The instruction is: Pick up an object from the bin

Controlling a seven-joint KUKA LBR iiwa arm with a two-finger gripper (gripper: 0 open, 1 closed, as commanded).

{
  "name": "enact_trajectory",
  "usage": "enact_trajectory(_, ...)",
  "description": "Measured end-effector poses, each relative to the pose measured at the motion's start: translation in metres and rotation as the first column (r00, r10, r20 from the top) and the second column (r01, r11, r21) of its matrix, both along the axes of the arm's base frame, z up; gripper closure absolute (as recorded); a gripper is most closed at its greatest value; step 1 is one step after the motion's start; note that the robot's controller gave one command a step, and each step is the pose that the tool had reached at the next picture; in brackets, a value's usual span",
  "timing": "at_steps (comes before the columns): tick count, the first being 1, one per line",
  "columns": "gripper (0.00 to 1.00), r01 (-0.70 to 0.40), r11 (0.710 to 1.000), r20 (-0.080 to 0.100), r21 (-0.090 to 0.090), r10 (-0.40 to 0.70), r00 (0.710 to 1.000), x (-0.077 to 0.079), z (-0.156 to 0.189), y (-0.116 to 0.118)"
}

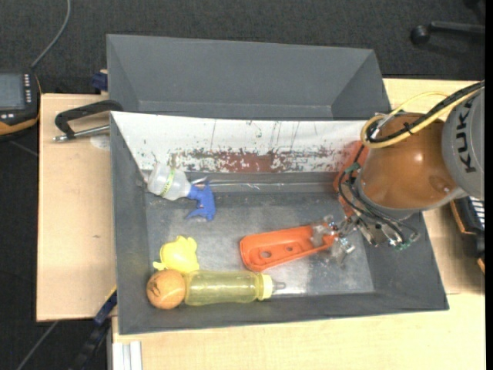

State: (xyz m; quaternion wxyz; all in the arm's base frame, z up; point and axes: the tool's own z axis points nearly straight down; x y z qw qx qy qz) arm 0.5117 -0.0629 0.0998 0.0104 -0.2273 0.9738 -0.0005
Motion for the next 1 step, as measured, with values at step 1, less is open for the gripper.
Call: enact_trajectory(1,1.0,-0.002,1.0,-0.001,0.001,0.002,1.0,-0.0006,-0.0178,0.0069)
